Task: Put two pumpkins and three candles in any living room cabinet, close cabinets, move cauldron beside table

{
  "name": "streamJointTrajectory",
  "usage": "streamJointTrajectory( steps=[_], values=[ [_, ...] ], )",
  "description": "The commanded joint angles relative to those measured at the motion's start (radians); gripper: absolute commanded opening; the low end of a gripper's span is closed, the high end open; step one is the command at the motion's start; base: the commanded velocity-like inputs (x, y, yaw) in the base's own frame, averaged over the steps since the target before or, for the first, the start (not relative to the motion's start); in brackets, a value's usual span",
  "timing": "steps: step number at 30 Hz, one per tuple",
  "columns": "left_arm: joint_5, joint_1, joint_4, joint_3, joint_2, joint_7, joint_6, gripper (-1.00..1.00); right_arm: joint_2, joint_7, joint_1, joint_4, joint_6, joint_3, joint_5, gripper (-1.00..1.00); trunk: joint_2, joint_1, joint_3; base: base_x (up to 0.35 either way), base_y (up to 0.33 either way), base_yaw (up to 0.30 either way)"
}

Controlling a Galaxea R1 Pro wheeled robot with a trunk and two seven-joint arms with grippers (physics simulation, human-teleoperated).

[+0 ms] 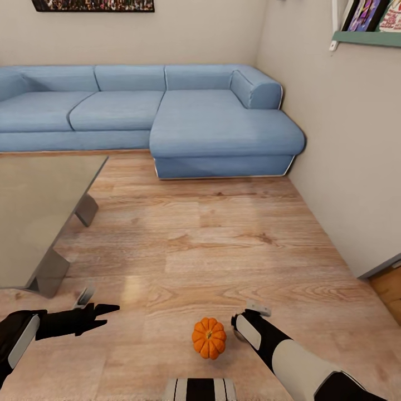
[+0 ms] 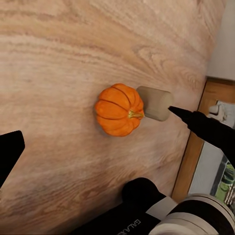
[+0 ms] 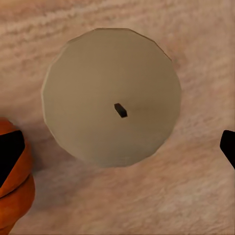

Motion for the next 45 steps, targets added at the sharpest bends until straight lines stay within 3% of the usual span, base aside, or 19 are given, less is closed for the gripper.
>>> streamJointTrajectory(
  steps=[1,4,11,18,26,31,39,45],
  values=[
    [0.000,0.000,0.000,0.000,0.000,0.000,0.000,1.00,0.000,0.000,0.000,0.000,-0.001,0.000,0.004,1.00,0.000,0.000,-0.004,0.000,0.000,0.000],
    [0.000,0.000,0.000,-0.001,-0.001,0.000,0.000,1.00,0.001,0.000,0.000,0.001,-0.007,0.000,0.032,1.00,-0.001,0.002,-0.016,0.000,0.000,0.000],
    [0.000,0.000,0.000,-0.001,-0.001,0.001,0.000,1.00,0.001,0.000,0.000,0.001,-0.017,0.000,0.044,1.00,-0.003,0.005,-0.043,0.000,0.000,0.000],
    [-0.001,0.000,0.000,-0.001,-0.002,0.001,0.000,1.00,0.003,0.009,0.001,0.001,-0.042,0.001,0.047,1.00,-0.003,0.005,-0.043,0.000,0.000,0.000],
    [-0.001,0.000,0.000,-0.001,-0.002,0.001,-0.001,1.00,0.002,0.148,0.001,0.020,-0.079,0.001,0.047,1.00,-0.003,0.005,-0.043,0.000,0.000,0.000],
    [-0.001,0.000,0.000,0.000,-0.002,0.002,-0.001,1.00,0.002,0.158,0.000,0.023,-0.080,0.001,0.053,1.00,-0.003,0.005,-0.043,0.000,0.000,0.000],
    [-0.001,0.000,0.000,-0.001,-0.002,0.002,-0.001,1.00,0.002,0.161,0.000,0.025,-0.106,0.000,0.076,1.00,-0.004,0.008,-0.074,0.000,0.000,0.000],
    [-0.001,0.000,0.000,-0.001,-0.002,0.002,-0.001,1.00,0.000,0.161,0.000,0.026,-0.117,0.000,0.077,1.00,-0.004,0.008,-0.074,0.000,0.000,0.000]
  ],
)
